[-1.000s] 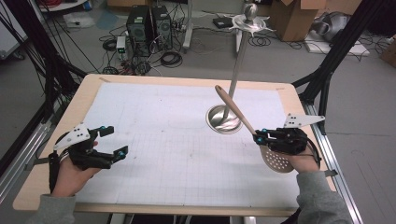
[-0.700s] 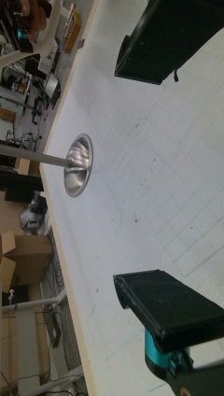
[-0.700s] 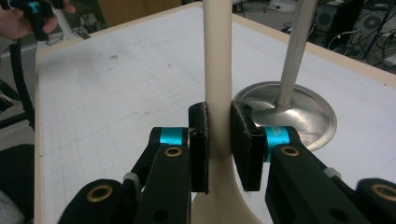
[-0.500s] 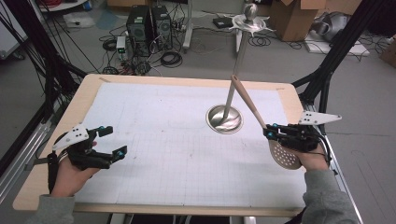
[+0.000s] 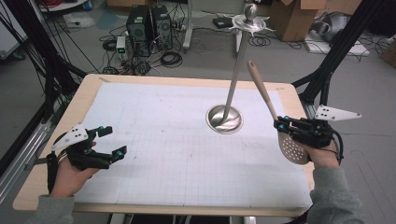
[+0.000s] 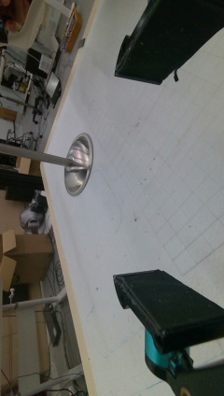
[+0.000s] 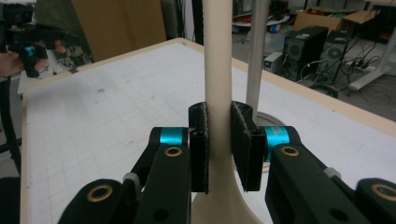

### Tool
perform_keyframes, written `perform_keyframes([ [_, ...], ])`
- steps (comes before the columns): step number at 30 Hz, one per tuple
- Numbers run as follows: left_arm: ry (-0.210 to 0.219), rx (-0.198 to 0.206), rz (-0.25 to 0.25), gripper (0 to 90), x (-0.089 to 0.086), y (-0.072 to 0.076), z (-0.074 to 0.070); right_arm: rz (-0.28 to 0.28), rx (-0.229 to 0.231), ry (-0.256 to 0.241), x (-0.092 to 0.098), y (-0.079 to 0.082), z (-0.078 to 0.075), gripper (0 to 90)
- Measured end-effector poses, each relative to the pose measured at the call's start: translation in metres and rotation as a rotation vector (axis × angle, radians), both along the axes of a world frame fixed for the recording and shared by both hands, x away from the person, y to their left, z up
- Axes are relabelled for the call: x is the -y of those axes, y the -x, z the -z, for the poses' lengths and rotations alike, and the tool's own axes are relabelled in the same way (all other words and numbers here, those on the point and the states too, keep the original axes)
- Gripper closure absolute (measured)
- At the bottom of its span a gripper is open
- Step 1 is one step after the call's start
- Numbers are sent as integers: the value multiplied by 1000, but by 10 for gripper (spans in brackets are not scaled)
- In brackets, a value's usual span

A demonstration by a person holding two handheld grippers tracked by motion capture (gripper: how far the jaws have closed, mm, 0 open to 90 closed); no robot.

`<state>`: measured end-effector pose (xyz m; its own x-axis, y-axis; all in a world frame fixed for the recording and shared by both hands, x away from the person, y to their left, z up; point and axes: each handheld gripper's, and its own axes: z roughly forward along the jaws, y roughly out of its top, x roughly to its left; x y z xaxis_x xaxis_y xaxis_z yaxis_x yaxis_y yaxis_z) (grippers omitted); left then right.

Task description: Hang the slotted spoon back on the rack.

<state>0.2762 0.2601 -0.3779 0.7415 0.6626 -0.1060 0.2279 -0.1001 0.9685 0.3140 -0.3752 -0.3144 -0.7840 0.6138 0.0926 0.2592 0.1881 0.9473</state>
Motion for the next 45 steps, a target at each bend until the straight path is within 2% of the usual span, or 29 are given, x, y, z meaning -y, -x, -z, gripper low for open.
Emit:
perform_keyframes([
  [16, 4, -3, -1, 35, -1, 1, 0, 56, 50, -37, 16, -1, -22, 782],
  [25, 7, -6, 3, 35, -2, 2, 0, 72, 59, -45, 19, -5, -33, 782],
  [28, 10, -3, 1, 35, -3, 3, 0, 81, 71, -67, 21, -7, -38, 782],
  [38, 14, -4, -6, 35, -5, 3, 0, 98, 63, -116, 25, -12, -46, 782],
  [45, 17, -5, -8, 35, -6, 4, 0, 94, 56, -119, 24, -15, -47, 782],
])
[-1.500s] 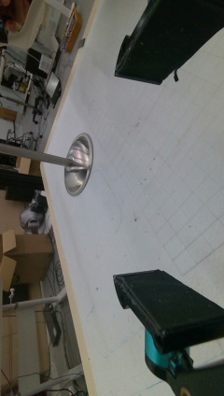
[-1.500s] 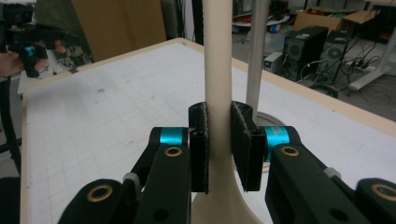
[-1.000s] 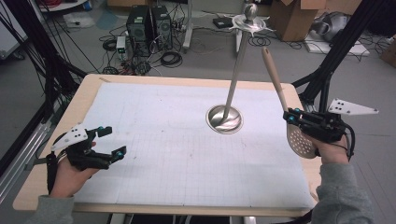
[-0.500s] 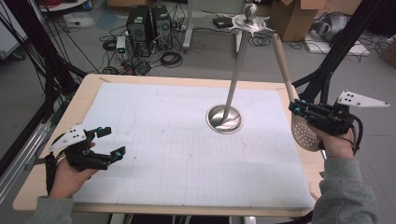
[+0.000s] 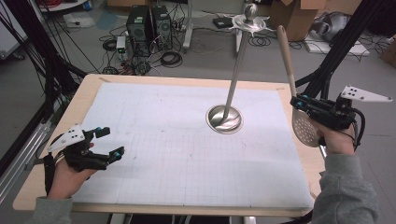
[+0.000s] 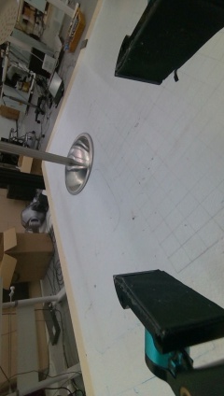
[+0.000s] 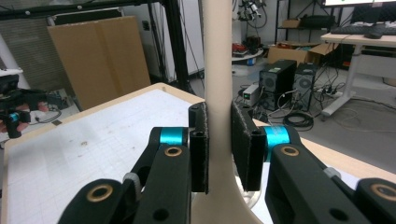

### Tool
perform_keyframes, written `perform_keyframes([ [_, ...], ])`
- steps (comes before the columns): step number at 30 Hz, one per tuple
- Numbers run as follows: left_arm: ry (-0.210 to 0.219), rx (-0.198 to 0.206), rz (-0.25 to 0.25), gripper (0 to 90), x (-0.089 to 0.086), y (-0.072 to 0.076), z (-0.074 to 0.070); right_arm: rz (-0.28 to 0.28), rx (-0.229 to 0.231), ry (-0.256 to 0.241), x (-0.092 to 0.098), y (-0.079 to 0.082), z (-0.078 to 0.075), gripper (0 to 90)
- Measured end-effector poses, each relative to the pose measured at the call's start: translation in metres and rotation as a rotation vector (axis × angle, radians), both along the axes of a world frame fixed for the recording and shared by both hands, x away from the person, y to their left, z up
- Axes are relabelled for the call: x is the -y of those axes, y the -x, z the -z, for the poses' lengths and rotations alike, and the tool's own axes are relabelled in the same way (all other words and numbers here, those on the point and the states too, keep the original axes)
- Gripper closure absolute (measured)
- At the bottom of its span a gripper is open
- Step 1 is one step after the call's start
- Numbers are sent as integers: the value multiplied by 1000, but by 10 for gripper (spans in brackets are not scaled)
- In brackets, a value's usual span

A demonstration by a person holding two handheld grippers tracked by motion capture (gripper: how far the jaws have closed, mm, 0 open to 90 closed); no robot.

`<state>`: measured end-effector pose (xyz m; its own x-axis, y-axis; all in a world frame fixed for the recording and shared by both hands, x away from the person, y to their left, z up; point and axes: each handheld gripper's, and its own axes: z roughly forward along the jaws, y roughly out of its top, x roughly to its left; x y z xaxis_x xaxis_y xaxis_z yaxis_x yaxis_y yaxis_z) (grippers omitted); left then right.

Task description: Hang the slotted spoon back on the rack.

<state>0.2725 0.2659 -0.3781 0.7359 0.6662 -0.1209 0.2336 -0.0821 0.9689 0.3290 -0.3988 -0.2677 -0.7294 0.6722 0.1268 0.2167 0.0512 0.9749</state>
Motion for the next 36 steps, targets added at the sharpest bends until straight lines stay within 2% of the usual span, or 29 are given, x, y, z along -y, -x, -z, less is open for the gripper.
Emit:
perform_keyframes([
  [22, 2, 1, -5, 35, -3, 1, 0, -25, -35, -16, -7, -9, 4, 782],
  [36, 2, 0, -7, 35, -3, 1, 0, -37, -54, -4, -19, -15, 9, 782],
])
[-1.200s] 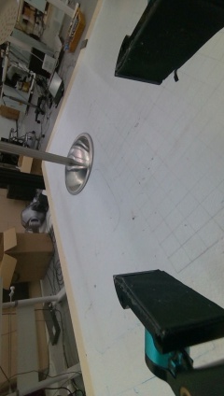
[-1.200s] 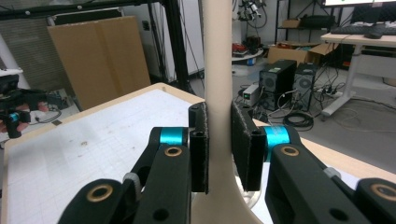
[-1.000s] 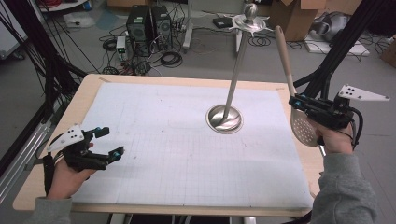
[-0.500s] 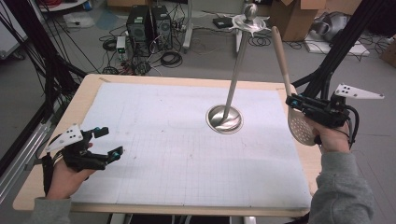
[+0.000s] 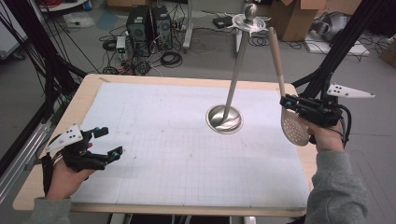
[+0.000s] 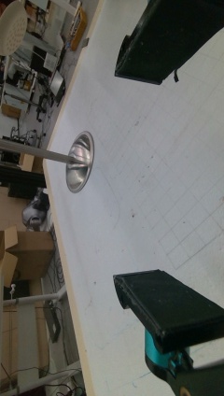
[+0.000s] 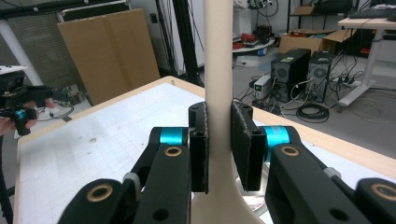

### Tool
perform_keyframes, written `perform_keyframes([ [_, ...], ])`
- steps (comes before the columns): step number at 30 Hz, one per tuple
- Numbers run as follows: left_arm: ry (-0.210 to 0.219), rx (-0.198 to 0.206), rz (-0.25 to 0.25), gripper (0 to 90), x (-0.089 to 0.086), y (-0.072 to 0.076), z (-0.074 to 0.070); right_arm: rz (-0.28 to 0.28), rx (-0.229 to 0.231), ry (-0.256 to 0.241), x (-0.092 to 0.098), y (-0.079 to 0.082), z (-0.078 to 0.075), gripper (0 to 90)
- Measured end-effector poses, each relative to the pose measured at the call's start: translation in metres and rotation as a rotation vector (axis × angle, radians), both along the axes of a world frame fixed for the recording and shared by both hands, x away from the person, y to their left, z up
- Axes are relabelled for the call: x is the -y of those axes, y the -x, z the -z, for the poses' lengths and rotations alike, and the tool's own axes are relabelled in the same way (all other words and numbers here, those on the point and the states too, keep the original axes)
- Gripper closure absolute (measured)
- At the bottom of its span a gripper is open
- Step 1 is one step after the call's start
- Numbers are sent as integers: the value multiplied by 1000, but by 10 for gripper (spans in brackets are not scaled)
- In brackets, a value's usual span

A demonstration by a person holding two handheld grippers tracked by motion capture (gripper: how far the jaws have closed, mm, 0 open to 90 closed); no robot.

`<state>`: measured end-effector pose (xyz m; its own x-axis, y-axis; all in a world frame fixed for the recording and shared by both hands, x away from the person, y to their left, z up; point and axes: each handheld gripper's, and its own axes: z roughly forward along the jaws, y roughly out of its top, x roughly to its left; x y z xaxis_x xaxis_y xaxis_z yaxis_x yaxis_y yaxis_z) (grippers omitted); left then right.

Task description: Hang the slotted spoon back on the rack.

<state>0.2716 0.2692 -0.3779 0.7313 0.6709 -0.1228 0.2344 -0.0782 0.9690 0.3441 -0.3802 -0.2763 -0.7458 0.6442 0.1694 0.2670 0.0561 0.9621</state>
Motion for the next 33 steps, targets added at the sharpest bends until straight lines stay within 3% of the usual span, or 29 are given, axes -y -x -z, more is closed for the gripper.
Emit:
perform_keyframes([
  [33, 4, 3, -7, 35, -4, 3, -1, -7, -38, 41, -38, -23, 13, 783],
])
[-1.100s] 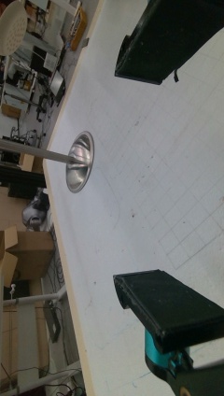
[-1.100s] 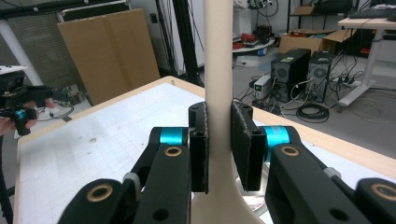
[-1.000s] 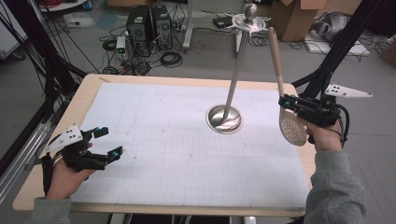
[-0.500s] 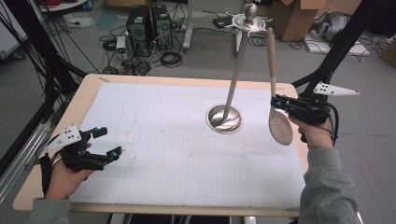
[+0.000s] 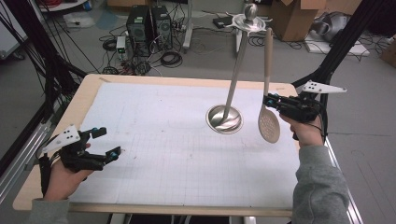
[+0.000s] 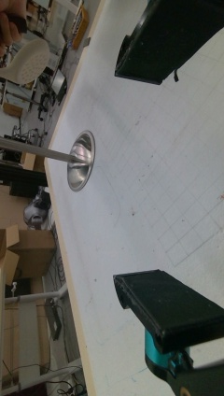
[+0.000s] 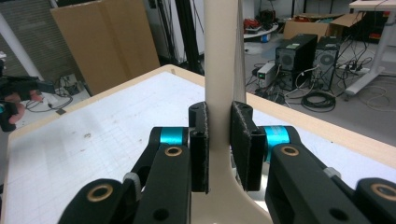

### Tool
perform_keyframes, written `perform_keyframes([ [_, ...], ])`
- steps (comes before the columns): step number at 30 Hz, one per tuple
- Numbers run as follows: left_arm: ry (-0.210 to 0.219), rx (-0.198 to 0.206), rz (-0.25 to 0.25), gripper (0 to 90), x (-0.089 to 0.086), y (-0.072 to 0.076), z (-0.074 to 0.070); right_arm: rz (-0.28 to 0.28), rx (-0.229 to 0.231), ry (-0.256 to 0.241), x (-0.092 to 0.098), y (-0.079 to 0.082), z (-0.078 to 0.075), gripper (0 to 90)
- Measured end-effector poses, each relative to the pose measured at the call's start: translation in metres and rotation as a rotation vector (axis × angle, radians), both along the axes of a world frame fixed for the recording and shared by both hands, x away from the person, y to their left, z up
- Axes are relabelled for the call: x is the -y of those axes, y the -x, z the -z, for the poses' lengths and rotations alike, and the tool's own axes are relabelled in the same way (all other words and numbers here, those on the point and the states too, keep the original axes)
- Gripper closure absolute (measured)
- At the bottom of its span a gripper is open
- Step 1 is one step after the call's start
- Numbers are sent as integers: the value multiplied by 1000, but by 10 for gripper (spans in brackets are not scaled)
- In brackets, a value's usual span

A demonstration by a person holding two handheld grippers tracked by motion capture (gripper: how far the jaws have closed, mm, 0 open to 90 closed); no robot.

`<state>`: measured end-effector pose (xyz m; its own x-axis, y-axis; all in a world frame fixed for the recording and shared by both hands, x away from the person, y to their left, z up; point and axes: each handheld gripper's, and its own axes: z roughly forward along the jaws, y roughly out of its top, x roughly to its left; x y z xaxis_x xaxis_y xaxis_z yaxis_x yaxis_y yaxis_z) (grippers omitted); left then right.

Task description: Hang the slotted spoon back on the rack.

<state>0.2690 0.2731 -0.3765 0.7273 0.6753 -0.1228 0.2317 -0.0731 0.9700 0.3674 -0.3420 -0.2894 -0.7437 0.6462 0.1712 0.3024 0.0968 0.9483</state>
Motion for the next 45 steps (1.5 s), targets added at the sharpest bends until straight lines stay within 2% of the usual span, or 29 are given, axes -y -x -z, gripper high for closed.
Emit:
perform_keyframes([
  [26, 3, 0, 0, 35, -1, 1, 0, 78, 12, 64, -30, -16, 4, 782],
  [38, 6, 2, -16, 35, -7, 6, -1, 97, 23, 59, -40, -22, 8, 778],
  [41, 4, 5, -16, 35, -7, 6, -1, 105, 29, 68, -41, -21, 8, 763],
  [45, 5, 5, -17, 35, -7, 5, 0, 112, 58, 80, -42, -17, 7, 650],
])
